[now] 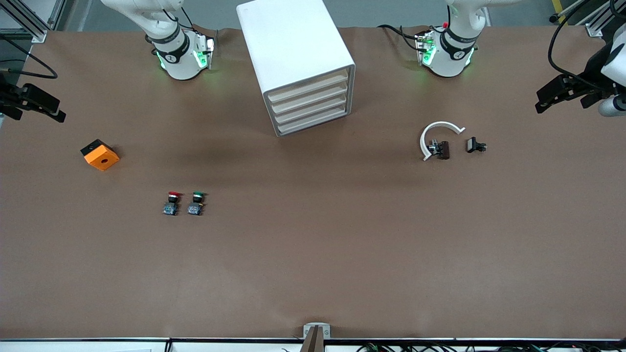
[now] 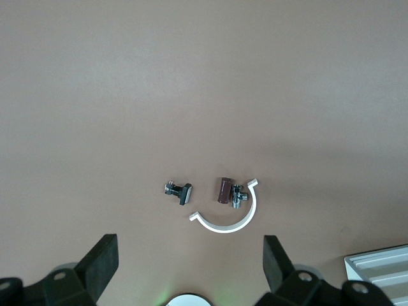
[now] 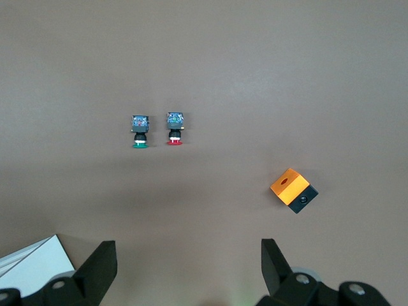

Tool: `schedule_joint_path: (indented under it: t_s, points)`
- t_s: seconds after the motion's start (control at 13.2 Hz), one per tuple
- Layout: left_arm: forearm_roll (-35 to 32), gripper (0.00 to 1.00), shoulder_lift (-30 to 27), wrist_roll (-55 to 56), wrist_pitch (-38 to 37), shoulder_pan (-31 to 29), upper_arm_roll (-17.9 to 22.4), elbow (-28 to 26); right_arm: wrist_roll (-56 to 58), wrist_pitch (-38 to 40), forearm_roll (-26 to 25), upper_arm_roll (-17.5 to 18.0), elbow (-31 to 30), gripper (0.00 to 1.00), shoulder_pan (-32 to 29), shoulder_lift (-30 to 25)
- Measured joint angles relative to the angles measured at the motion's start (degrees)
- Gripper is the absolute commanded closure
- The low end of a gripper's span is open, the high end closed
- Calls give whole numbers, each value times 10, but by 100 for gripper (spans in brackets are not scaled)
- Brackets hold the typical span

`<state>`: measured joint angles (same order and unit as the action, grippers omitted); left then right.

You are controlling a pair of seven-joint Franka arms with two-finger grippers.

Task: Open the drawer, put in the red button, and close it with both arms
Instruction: 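Reach the left gripper toward the white drawer cabinet's top drawer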

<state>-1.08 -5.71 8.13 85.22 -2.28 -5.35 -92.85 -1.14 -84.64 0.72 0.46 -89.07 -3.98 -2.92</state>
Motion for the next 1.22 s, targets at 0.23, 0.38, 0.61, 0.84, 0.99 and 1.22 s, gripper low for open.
schedule_joint_path:
  t_s: [0.23, 0.38, 0.61, 0.84, 0.99, 1.22]
  points:
    - [0, 0, 0, 0, -10, 0, 0, 3, 0, 0, 0, 0, 0, 0, 0, 0]
    - [0, 0, 0, 0, -12, 0, 0, 10, 0, 0, 0, 0, 0, 0, 0, 0]
    - [0, 0, 18, -1, -13, 0, 1, 14, 0, 0, 0, 0, 0, 0, 0, 0]
    - [0, 0, 98, 1, -10, 6, -5, 19, 0, 0, 0, 0, 1, 0, 0, 0]
    - [0, 0, 164, 36, 0, 13, -9, 32, 0, 0, 0, 1, 1, 0, 0, 1]
    - [0, 0, 237, 167, 3, 46, -12, 58, 0, 0, 0, 2, 1, 0, 0, 3]
